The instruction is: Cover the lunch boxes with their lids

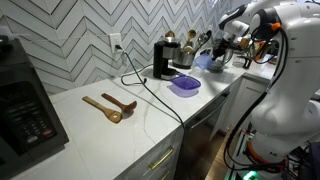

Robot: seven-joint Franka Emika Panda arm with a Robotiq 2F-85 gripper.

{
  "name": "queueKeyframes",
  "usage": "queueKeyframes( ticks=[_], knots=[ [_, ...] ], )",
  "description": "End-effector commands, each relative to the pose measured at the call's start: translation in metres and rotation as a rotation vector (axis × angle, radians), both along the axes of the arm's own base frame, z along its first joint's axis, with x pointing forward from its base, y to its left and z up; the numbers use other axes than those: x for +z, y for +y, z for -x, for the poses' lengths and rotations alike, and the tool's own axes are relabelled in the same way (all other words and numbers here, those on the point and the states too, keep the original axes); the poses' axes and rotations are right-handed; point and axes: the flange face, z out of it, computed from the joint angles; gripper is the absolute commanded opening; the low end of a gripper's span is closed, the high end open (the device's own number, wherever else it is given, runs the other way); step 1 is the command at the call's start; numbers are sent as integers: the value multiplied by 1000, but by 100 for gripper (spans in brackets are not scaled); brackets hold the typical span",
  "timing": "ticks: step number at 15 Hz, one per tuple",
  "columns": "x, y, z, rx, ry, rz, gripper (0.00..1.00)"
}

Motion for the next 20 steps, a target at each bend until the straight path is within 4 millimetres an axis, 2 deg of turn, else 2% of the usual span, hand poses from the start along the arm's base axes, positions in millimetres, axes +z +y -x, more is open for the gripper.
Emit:
queueKeyframes(
  ticks=[1,9,20],
  knots=[
    [-9,-10,-9,26,-36,32,2],
    [-22,-3,-21,47,-9,-1,2],
    [-21,21,-15,-55,91,-108,2]
  ],
)
